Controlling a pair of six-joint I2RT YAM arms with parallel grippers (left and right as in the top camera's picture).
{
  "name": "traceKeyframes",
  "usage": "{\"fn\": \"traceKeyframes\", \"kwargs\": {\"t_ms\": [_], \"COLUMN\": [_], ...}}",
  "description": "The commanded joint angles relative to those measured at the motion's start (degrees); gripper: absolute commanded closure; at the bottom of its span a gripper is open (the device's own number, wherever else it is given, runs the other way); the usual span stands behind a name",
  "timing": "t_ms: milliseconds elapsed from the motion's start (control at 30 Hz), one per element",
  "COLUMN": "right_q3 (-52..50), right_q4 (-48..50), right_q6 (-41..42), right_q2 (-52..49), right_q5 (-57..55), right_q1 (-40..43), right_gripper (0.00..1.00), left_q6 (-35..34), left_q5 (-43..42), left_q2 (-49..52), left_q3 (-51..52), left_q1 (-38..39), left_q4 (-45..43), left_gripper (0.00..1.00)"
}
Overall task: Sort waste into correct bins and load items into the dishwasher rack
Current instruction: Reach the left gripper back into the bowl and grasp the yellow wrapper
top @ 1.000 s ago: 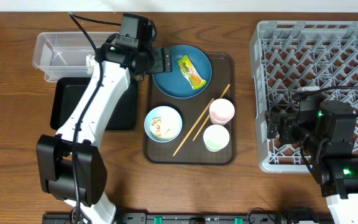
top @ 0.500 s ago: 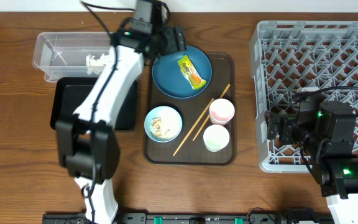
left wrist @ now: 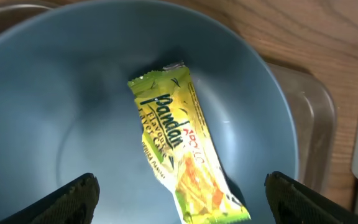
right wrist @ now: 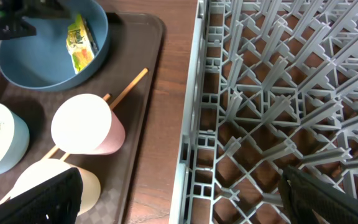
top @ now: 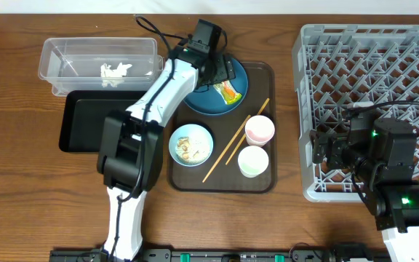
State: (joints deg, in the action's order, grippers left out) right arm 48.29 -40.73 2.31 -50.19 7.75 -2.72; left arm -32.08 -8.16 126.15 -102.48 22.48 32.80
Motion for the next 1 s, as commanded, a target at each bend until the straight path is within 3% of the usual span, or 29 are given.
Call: {"fn": "traceKeyframes", "kwargs": {"t_ms": [0,567,967], "right_q3": [1.16,1.16,1.16], "right_q4": [-0.02,-0.02,0.00], "right_q6": [0.44,0.44,0.44], "right_q2": [0.26,0.26,0.26], "right_q5": [0.24,0.24,0.24], "right_q1": [-0.31,-0.31,-0.31], "right_gripper": [0.01,0.01,0.01], "left_q6": [-1.68,-1.64,-1.64], "left_q5": [2.27,7.39,7.39], "left_q2": [2.78,6.58,6.54], "left_q3": [-0.42,-0.39,-0.35], "left_q1": [1.44,4.79,4.76], "left_q4": [-0.52,-0.57,0.79], "left_gripper": [0.11,0.13,0.53]}}
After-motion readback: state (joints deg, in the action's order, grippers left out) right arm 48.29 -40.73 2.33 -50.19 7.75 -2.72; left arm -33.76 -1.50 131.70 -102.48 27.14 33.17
